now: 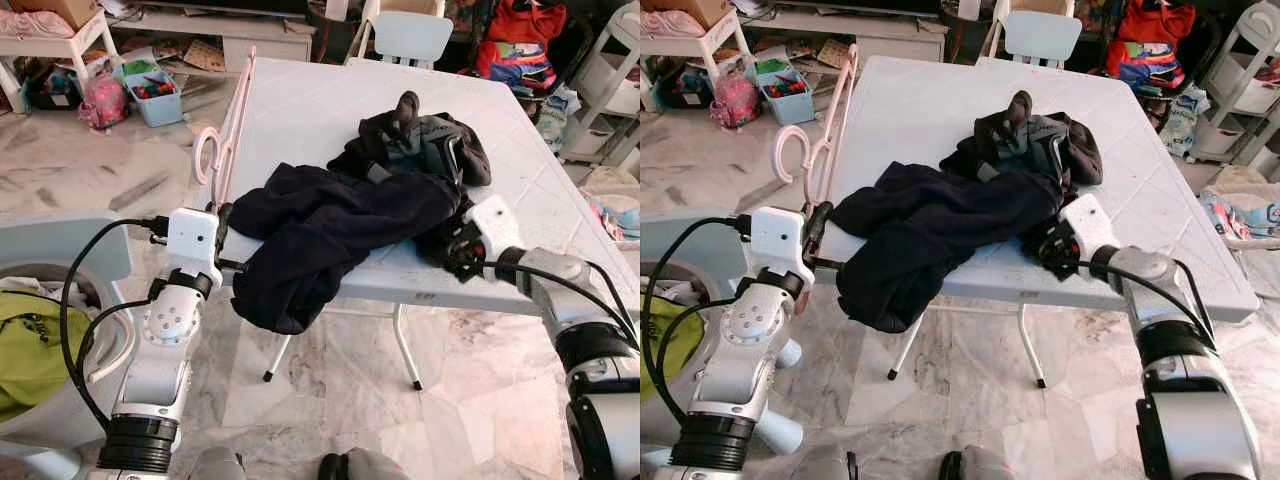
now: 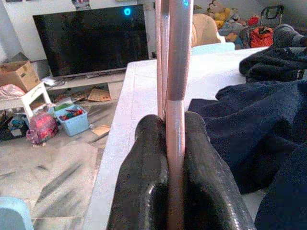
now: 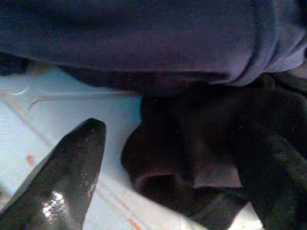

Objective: Hang hanger

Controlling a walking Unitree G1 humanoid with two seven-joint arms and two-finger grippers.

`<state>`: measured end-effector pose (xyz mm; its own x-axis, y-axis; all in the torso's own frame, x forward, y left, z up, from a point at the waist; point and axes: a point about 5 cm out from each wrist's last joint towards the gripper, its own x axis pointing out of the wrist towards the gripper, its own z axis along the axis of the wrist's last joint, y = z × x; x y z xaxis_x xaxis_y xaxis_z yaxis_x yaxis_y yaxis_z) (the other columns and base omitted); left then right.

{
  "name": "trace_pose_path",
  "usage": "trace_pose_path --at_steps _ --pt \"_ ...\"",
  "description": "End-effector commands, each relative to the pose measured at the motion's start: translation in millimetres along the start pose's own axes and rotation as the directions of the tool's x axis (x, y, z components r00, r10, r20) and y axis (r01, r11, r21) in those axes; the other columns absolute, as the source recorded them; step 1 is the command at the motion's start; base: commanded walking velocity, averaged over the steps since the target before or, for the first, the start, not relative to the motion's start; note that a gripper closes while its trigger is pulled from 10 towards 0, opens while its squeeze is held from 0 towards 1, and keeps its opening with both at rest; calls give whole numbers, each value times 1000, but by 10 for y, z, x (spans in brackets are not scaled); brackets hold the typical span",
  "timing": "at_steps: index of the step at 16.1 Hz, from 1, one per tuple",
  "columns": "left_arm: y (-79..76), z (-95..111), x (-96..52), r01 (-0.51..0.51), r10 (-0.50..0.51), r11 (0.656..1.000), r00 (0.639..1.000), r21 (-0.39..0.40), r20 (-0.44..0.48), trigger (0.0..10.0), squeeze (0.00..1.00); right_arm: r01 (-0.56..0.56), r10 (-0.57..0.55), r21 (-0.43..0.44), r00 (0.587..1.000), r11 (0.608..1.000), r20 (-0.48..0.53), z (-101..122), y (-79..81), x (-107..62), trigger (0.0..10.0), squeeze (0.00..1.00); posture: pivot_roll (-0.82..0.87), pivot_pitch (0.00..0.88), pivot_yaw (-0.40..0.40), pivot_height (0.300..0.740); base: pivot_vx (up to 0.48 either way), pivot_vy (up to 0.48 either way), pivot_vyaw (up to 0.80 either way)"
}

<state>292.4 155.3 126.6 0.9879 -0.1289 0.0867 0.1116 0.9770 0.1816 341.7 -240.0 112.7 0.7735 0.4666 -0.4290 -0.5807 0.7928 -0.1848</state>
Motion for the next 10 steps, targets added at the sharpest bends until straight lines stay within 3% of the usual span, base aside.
trace_pose_path --at_steps 1,3,5,6,7,10 --pt "13 -8 3 5 -5 1000 1000 7 -11 10000 0 -10 10 -11 1000 1000 -11 3 -34 -61 10000 1000 16 23 -79 740 0 0 0" --pt "14 -5 2 7 -7 1000 1000 7 -10 10000 0 -9 9 16 1000 1000 -6 24 -61 -92 10000 1000 17 23 -76 740 0 0 0" --pt "18 -5 5 9 -9 1000 1000 8 -10 10000 0 -122 121 80 992 989 21 64 7 -134 10000 1000 15 22 -75 740 0 0 0" --pt "20 -5 8 10 -10 1000 1000 8 -10 10000 0 -203 199 126 979 971 47 75 97 -141 10000 647 15 22 -75 740 0 0 0" --pt "18 -5 9 10 -10 1000 1000 5 -10 10000 0 -258 250 158 966 953 66 74 182 -139 10000 0 13 23 -78 740 0 0 0" --pt "-16 -14 -5 16 -16 1000 1000 -5 -13 10000 0 -325 300 268 945 907 130 40 400 -76 10000 0 13 24 -80 740 0 0 0"
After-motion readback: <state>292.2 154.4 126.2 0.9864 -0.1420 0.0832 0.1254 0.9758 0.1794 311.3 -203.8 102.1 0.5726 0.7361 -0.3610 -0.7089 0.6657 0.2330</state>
